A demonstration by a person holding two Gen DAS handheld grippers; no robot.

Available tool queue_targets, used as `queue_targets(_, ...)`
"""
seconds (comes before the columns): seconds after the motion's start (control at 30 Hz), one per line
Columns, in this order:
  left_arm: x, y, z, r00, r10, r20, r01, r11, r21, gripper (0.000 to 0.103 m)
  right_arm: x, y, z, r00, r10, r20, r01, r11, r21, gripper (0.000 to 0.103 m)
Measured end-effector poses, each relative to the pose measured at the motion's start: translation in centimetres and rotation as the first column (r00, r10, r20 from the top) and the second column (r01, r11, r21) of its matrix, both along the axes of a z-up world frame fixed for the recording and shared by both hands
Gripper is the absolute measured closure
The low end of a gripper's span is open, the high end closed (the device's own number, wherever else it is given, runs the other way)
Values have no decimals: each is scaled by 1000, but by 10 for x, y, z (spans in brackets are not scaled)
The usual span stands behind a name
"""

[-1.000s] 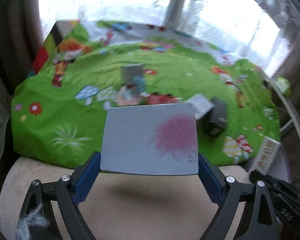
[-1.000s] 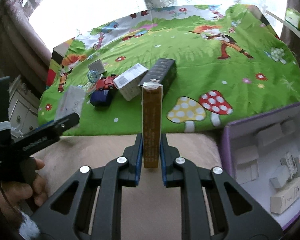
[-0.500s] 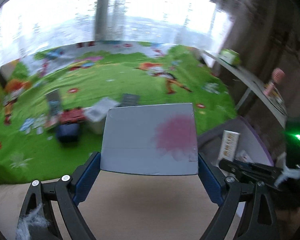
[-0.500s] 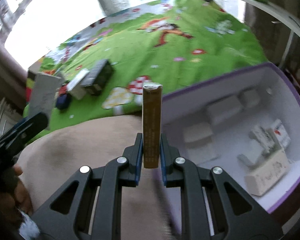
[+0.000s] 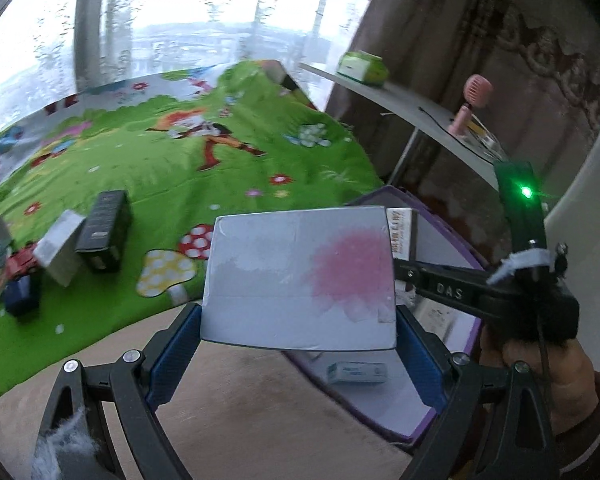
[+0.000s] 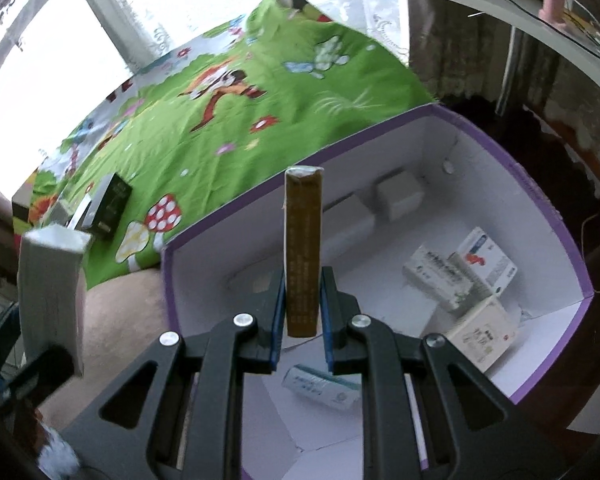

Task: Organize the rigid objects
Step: 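Carry both boxes into the purple storage box and release them, then move both tools back toward the blue block and red toy car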

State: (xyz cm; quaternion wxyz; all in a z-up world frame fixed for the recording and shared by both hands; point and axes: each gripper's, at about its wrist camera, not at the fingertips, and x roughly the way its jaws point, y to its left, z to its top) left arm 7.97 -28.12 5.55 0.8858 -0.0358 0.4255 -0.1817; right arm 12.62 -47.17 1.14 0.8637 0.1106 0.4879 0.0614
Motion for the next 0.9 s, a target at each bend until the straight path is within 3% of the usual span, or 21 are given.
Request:
queue_targets(0.1, 4, -9, -2, 1000, -25, -8, 25, 1000, -14, 10, 2, -10, 1, 1000, -20, 4, 20, 1000, -6, 82)
queue_targets(0.17, 9, -14, -5, 999, -34, -40, 32, 999, -32, 8, 3, -15, 2, 999, -32, 5, 32, 999, -4, 67)
queue_targets(0.2, 12, -15, -8, 998, -35, -58, 33, 999, -40, 8, 2, -17, 2, 999, -36, 7, 36, 999, 0, 52)
queue_targets(0.23, 14, -14, -11, 996, -33, -79, 29, 998, -47, 8, 2, -19, 2, 999, -41, 12, 41, 999, 6, 46)
queue_targets(0.4, 17, 0, -19, 991, 12, -134, -24, 996, -90, 7, 1, -25, 2, 998, -56, 13, 55, 998, 14, 46)
queue_targets(0.9, 12, 18, -12, 994, 34, -101, -49, 987, -150, 7, 0, -25, 1, 998, -55, 6, 55, 998, 29, 39)
